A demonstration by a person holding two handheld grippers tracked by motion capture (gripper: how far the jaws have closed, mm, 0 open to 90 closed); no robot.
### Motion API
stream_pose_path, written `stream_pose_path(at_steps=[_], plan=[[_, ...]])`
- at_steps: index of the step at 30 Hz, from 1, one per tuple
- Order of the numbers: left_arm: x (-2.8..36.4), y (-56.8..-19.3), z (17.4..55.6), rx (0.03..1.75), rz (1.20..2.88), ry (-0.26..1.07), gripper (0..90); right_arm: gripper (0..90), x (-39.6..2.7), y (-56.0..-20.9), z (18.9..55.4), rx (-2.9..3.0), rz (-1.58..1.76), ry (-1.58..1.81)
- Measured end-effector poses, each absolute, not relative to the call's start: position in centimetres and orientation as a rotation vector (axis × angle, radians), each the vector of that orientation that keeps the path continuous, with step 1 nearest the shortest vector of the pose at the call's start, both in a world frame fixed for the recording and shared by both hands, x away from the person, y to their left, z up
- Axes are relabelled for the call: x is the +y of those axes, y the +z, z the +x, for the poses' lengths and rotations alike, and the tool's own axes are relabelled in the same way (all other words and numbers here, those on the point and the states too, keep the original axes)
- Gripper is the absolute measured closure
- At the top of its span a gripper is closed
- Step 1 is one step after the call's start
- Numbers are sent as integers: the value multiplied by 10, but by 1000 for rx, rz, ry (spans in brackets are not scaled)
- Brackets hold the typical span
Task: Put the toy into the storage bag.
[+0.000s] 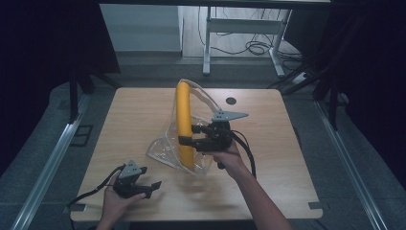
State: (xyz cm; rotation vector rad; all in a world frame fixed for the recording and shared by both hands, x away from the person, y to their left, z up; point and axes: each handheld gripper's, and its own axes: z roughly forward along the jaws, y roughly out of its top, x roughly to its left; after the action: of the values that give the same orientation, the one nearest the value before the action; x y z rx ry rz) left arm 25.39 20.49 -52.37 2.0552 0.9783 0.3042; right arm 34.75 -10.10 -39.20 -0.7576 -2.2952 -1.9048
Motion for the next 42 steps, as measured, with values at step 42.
stream_pose_path(at_steps=[42], plan=[[204,-525,254,979,2067,298,182,335,-178,-398,352,-2357,-979,-2006]])
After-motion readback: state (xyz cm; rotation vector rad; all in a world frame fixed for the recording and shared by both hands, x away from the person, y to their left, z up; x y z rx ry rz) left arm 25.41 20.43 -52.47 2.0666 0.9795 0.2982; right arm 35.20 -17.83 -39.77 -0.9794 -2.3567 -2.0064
